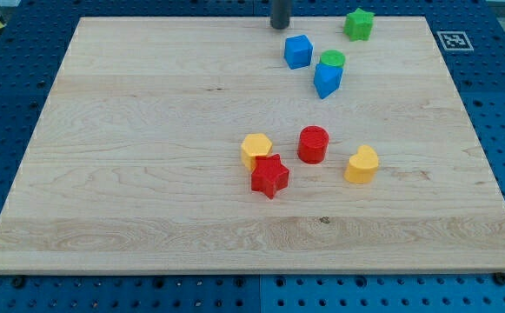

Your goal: Slide the green star closer to the green circle

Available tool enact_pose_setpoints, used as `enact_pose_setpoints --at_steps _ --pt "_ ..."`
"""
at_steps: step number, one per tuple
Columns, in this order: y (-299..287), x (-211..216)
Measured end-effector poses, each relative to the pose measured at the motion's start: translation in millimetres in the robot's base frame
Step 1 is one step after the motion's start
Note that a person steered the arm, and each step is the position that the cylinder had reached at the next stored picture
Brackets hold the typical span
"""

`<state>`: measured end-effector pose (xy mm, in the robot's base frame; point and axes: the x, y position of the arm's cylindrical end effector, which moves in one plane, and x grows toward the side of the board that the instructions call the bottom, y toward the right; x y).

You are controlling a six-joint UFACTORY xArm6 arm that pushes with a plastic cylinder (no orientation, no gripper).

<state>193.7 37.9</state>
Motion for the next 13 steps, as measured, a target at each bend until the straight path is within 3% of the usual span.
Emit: enact_pose_setpoints --at_steps 3,6,8,10,13 --pt "6.2 -1.3" --pt "47.9 -0.5" --pt "137.8 -1.5" --pt "159.7 1.5" --pt "170.0 66.8"
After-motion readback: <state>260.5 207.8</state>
